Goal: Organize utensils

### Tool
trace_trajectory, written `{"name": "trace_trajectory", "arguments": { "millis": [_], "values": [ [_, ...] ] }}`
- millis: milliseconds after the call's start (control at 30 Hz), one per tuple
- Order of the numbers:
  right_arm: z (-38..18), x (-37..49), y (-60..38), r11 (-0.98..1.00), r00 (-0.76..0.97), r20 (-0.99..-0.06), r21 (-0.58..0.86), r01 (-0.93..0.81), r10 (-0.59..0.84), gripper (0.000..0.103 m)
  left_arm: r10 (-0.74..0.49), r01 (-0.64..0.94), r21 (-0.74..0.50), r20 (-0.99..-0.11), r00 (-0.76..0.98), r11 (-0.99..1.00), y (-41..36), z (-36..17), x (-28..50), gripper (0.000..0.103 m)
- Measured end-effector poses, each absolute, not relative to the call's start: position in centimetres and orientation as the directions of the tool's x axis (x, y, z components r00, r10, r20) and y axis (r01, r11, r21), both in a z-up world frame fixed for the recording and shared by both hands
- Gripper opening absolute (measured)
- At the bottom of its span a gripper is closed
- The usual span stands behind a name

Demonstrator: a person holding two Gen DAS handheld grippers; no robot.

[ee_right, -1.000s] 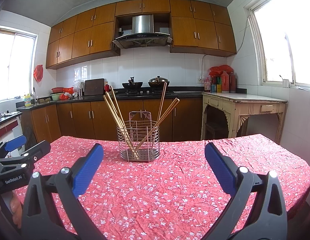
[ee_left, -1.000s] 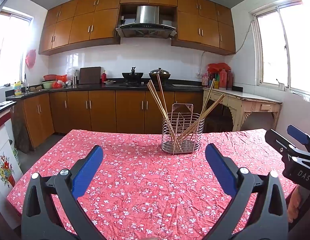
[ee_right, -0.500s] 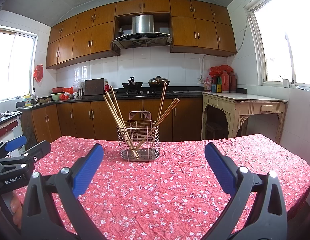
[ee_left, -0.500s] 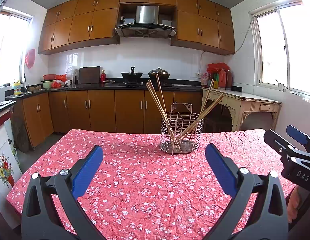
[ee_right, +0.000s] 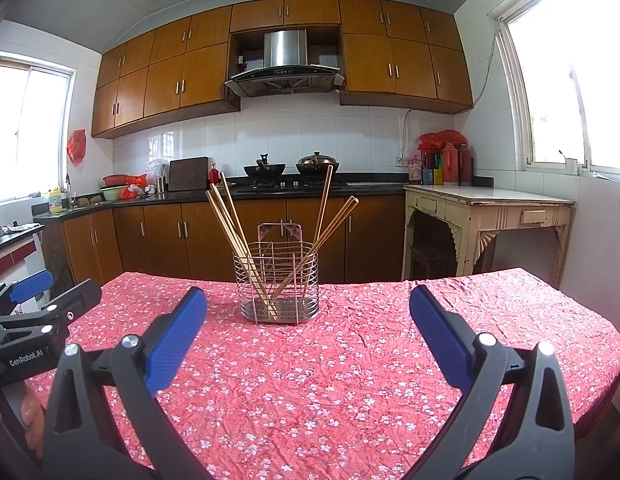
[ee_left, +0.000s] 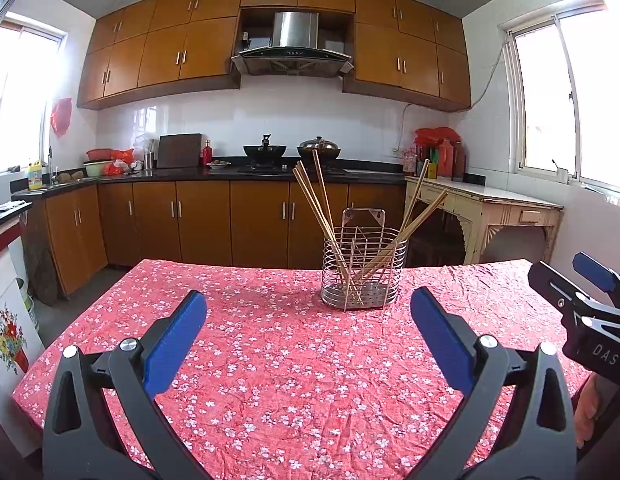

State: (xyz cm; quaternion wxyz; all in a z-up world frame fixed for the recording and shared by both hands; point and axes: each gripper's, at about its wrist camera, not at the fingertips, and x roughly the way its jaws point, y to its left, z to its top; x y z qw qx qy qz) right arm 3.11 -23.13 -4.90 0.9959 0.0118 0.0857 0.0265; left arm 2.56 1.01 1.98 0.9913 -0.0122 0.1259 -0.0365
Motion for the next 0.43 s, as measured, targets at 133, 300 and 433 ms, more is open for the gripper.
{"name": "trace_trajectory", "arguments": {
  "millis": [133, 300, 433],
  "values": [
    [-4.91, 3.12, -23.15, 0.998, 0.984, -0.17, 0.028, -0.051, 0.055, 0.099, -0.081, 0.073, -0.042, -0.246, 0.966, 0.996, 1.08, 2.09, 2.52, 0.101],
    [-4.9, 3.11, -23.14, 0.998, 0.984, -0.17, 0.028, -0.051, 0.055, 0.099, -0.086, 0.077, -0.047, -0.247, 0.965, 0.996, 1.1, 2.12, 2.49, 0.101],
    [-4.9, 3.1, -23.15, 0.998, 0.984, -0.171, 0.028, -0.051, 0.055, 0.099, -0.094, 0.084, -0.051, -0.246, 0.965, 0.995, 1.16, 2.21, 2.57, 0.101]
  ]
}}
